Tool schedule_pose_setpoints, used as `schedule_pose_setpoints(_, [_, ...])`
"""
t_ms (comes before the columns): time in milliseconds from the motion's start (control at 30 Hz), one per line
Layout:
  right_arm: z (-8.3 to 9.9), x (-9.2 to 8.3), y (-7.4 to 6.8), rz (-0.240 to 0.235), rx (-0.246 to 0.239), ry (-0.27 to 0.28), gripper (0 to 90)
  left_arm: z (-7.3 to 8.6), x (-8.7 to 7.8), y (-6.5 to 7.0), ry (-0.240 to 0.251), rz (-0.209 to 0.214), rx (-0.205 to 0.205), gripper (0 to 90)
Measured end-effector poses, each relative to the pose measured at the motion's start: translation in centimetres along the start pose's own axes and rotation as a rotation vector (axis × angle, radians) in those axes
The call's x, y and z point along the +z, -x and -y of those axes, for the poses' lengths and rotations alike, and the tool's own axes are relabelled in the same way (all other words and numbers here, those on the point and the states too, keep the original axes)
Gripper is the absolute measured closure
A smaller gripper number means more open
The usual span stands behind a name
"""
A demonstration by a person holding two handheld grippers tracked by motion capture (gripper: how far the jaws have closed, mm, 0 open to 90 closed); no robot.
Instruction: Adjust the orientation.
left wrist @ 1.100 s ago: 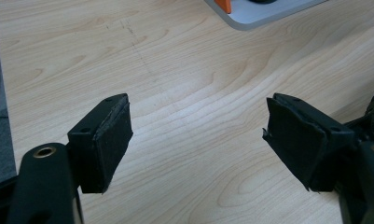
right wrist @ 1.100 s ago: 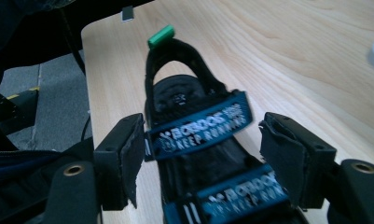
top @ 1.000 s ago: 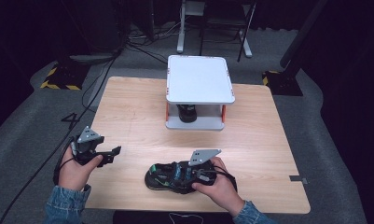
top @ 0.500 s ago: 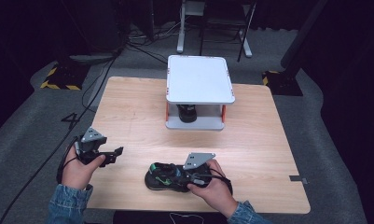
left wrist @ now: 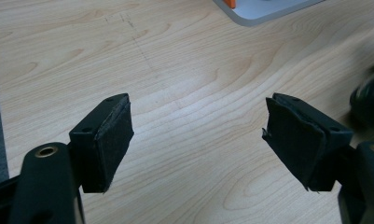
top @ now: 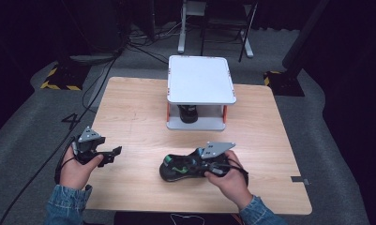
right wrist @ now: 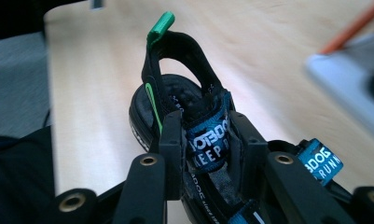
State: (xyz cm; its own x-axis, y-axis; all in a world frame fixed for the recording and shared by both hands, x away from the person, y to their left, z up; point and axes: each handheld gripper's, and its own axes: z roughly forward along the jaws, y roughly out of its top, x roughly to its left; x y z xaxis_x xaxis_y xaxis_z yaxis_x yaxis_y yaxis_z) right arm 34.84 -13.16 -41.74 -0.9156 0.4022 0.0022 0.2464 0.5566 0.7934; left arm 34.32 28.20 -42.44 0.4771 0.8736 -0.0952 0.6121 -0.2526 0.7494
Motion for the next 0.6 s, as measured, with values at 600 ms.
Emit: schedule_pose_setpoints(600, [6.7,-4.5,10.5,0.194,0.168,-0.004,64.9,0.3,0.0,-0.2,-0.004,-0.002,-0.012,23.6])
